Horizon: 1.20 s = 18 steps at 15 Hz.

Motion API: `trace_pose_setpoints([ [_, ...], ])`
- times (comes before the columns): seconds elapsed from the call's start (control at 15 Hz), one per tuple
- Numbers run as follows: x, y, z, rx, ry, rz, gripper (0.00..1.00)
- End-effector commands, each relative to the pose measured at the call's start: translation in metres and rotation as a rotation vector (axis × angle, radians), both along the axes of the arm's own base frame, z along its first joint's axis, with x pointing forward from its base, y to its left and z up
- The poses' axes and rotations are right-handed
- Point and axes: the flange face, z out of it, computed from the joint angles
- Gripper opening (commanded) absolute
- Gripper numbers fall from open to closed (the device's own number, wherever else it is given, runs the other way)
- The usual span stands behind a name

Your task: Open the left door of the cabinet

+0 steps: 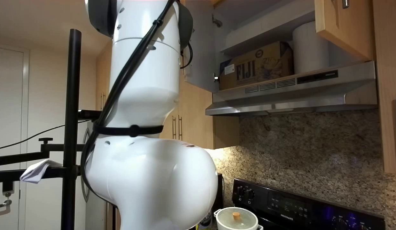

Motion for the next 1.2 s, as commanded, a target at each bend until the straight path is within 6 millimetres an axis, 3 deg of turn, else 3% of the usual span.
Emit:
trace_pose_setpoints([
  [0.0,0.006,0.001,0.013,0.079,0.004,0.022,1.0],
  [0.4,-0.004,-0.008,0.033,0.123,-0.021,0.009,1.0],
  [1.13,-0.025,-0.048,0.091,0.249,-0.069,-0.009,1.0],
])
